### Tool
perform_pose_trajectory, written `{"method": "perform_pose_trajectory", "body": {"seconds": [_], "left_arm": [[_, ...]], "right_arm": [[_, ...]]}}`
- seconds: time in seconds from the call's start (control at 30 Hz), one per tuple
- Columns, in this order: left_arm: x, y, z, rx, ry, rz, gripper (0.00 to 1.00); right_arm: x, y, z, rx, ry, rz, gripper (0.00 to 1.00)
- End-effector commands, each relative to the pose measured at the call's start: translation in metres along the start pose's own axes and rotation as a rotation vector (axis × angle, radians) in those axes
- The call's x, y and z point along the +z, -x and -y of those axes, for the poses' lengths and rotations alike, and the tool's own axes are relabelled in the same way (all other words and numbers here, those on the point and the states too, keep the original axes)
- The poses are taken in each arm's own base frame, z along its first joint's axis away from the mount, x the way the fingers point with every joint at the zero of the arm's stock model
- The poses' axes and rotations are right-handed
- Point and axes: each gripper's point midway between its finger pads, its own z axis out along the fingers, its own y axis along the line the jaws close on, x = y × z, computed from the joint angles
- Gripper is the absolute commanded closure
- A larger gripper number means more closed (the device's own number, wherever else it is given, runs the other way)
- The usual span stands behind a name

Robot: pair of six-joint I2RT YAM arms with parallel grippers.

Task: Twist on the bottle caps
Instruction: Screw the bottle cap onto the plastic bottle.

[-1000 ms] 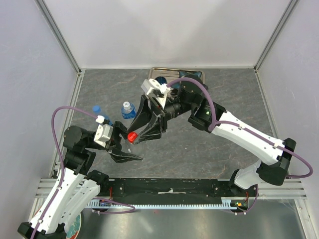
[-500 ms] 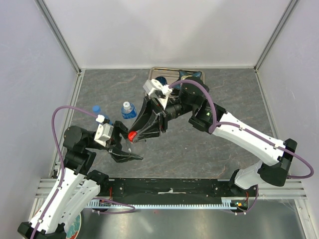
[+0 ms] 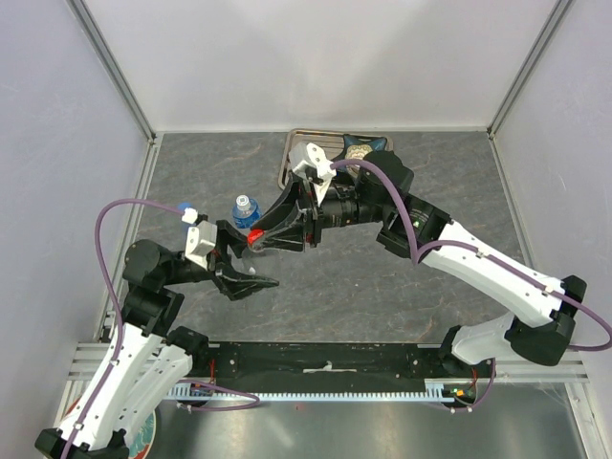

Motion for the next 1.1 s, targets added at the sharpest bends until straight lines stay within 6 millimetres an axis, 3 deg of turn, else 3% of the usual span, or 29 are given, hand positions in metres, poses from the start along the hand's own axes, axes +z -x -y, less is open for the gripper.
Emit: {"method": "perform_pose_trajectory", "body": {"seconds": [0.0, 0.17, 0.33, 0.4, 0.43, 0.47, 0.5, 0.53, 0.57, 0.6, 0.77, 0.93, 1.03, 1.07], "left_arm": [[-0.007, 0.035, -0.040, 0.074, 0.258, 0.114, 0.98], [-0.013, 0.029, -0.053, 0.090, 0.332, 0.110, 0.98], [-0.023, 0.022, -0.068, 0.117, 0.421, 0.097, 0.98], [-0.026, 0.019, -0.070, 0.127, 0.437, 0.094, 0.98], [-0.027, 0.019, -0.071, 0.136, 0.442, 0.092, 0.98], [-0.027, 0.018, -0.071, 0.143, 0.446, 0.090, 0.98], [-0.029, 0.017, -0.073, 0.147, 0.459, 0.088, 0.98], [-0.031, 0.015, -0.075, 0.152, 0.472, 0.080, 0.98], [-0.033, 0.016, -0.078, 0.158, 0.489, 0.078, 0.98], [-0.034, 0.015, -0.080, 0.171, 0.499, 0.071, 0.98], [-0.038, 0.012, -0.083, 0.174, 0.528, 0.065, 0.98], [-0.042, 0.013, -0.086, 0.182, 0.555, 0.068, 0.98], [-0.043, 0.012, -0.084, 0.183, 0.557, 0.069, 0.98], [-0.042, 0.011, -0.084, 0.180, 0.554, 0.067, 0.98]], "right_arm": [[-0.007, -0.050, 0.028, 0.100, -0.187, -0.123, 1.00], [-0.011, -0.055, 0.043, 0.118, -0.353, -0.131, 1.00], [-0.001, -0.066, 0.043, 0.161, -0.451, -0.192, 1.00], [0.003, -0.084, 0.046, 0.187, -0.519, -0.245, 1.00], [0.004, -0.081, 0.049, 0.184, -0.557, -0.249, 1.00], [0.004, -0.095, 0.044, 0.193, -0.576, -0.311, 1.00], [0.002, -0.110, 0.057, 0.175, -0.673, -0.362, 1.00], [0.002, -0.105, 0.060, 0.156, -0.721, -0.371, 1.00], [0.000, -0.118, 0.055, 0.142, -0.762, -0.439, 1.00], [-0.006, -0.131, 0.068, 0.108, -0.867, -0.489, 1.00], [-0.021, -0.147, 0.075, 0.033, -1.101, -0.560, 1.00], [-0.046, -0.144, 0.088, -0.062, -1.370, -0.523, 1.00], [-0.049, -0.138, 0.092, -0.073, -1.431, -0.487, 1.00], [-0.047, -0.137, 0.092, -0.062, -1.431, -0.475, 0.94]]}}
